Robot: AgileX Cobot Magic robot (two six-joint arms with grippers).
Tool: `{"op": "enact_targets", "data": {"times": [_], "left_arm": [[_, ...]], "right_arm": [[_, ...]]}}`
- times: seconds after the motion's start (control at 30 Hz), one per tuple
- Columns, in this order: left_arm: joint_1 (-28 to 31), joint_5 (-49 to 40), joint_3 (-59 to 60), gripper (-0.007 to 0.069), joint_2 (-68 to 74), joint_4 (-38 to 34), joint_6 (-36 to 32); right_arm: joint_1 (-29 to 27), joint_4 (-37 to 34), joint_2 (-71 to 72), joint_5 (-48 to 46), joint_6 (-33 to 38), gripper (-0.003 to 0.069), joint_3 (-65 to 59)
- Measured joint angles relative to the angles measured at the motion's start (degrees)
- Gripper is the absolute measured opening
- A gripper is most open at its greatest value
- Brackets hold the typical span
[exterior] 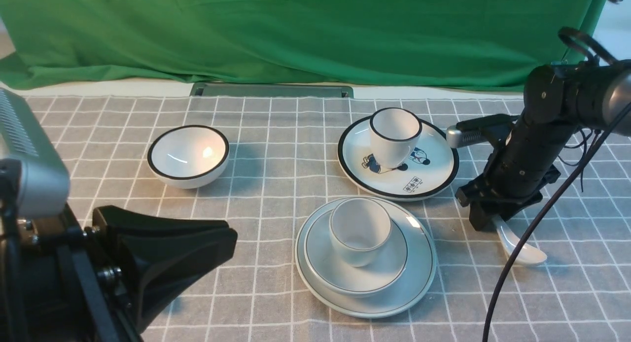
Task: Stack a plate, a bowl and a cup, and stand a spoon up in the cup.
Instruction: Use the right arm to grab a blue soup spoon
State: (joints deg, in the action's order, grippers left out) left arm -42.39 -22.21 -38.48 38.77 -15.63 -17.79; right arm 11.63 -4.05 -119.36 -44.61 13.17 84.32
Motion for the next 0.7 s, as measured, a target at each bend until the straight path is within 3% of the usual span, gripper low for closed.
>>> {"op": "enact_targets", "data": {"times": [0.27, 0.3, 0.43, 0.7], "left_arm": [[0.0, -0.93, 0.0, 0.001, 0.0, -0.19, -0.05], [0.0, -1.0, 0.0, 0.001, 0.0, -0.19, -0.05], [0.0, -1.01, 0.0, 0.001, 0.0, -0.19, -0.05], [0.0, -4.08, 0.0, 0.001, -0.42, 0.74, -0.45]], "right_arm": [[0.0, 0.47, -1.24, -0.98, 0.0, 0.0382, 0.98], [0.0, 0.64, -1.41, -1.04, 0.0, 0.0361, 1.11], [-0.19, 1.97, -1.53, -1.08, 0.0, 0.0163, 1.36], [0.34, 0.38, 4.52, -0.65, 0.05, 0.0167, -2.83]]}}
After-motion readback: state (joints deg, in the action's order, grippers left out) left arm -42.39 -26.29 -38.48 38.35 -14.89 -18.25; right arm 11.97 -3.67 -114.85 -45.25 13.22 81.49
